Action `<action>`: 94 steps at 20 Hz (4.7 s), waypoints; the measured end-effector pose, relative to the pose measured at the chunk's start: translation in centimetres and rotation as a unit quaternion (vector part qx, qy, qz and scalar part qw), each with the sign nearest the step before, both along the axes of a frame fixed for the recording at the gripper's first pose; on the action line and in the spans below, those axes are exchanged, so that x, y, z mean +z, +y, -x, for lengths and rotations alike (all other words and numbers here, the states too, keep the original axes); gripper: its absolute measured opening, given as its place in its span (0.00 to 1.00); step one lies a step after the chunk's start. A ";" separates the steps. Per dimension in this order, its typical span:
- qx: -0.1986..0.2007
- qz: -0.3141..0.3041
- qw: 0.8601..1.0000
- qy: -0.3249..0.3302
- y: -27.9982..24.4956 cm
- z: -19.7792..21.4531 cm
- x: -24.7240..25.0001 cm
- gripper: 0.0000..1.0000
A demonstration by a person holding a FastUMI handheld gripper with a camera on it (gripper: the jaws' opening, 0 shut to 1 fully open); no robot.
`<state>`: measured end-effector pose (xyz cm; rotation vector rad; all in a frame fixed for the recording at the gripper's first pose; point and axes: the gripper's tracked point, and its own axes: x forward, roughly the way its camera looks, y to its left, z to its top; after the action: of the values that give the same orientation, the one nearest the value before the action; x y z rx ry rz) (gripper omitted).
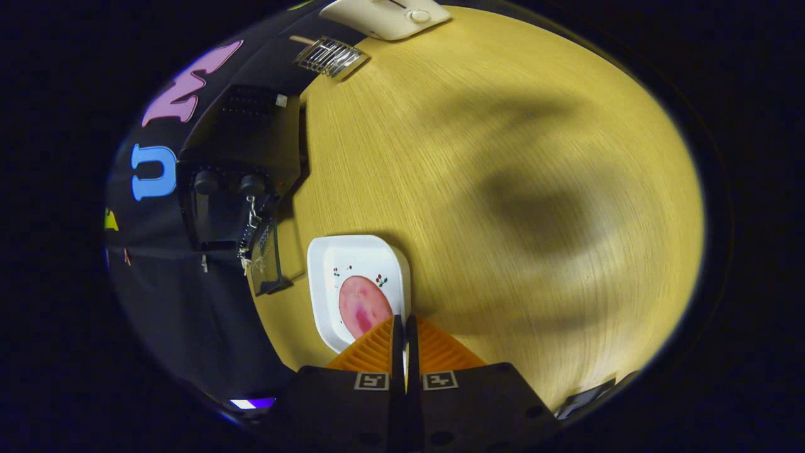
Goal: Open the toaster oven, put the food inside, and close the toaster oven door.
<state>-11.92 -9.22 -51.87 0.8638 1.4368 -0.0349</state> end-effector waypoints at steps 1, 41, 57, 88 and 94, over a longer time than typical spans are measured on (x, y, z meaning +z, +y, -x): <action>-0.009 -0.006 1.000 -0.006 0.1 0.2 0.3 0.05; -0.489 -0.054 0.870 -0.036 27.9 -25.4 2.4 0.05; -0.414 -0.072 0.906 -0.050 29.1 -21.3 5.5 0.90; 0.196 0.322 0.920 -0.101 28.5 -7.1 -3.6 0.98; 0.172 0.286 0.939 -0.086 28.9 -7.0 -2.0 0.98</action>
<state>-4.92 19.70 -53.84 0.1300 1.2934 -0.1047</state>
